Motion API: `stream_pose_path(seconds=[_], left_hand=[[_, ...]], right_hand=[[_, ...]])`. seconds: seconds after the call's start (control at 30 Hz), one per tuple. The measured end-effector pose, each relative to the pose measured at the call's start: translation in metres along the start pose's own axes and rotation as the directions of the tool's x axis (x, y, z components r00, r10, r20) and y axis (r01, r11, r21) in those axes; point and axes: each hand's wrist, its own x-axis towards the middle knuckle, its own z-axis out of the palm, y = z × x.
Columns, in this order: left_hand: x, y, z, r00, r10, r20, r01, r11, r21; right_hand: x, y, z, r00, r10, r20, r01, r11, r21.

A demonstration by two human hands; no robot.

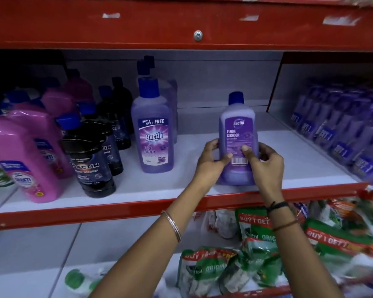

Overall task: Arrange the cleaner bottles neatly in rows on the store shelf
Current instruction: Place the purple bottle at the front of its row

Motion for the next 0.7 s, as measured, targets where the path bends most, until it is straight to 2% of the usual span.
stream_pose_path(seconds=[0.17,0.27,0.4,0.53,0.7], left_hand=[[-0.021,0.016,-0.042,0.982,0.178,-0.062,-0.182,0.982,-0.058],[-0.041,0.022,-0.075,0.965,0.242,-0.100,-0.246,0.969,-0.026],[-0.065,0.021,-0.114,0.935,0.321,-0.149,-0.322,0.947,0.017],[-0.082,0.007,-0.144,0.933,0.308,-0.183,-0.315,0.949,-0.007],[-0.090,-0.009,-0.165,0.941,0.267,-0.209,-0.283,0.958,-0.053]], right_hand=[[-0.018,-0.018,0.019,0.993,-0.075,0.092,0.061,0.988,0.140],[-0.034,-0.032,0.038,0.975,-0.107,0.194,0.066,0.976,0.207],[-0.059,-0.048,0.070,0.955,-0.139,0.261,0.065,0.960,0.274],[-0.084,-0.054,0.094,0.932,-0.151,0.329,0.052,0.955,0.292],[-0.101,-0.055,0.114,0.927,-0.154,0.342,0.058,0.960,0.276]])
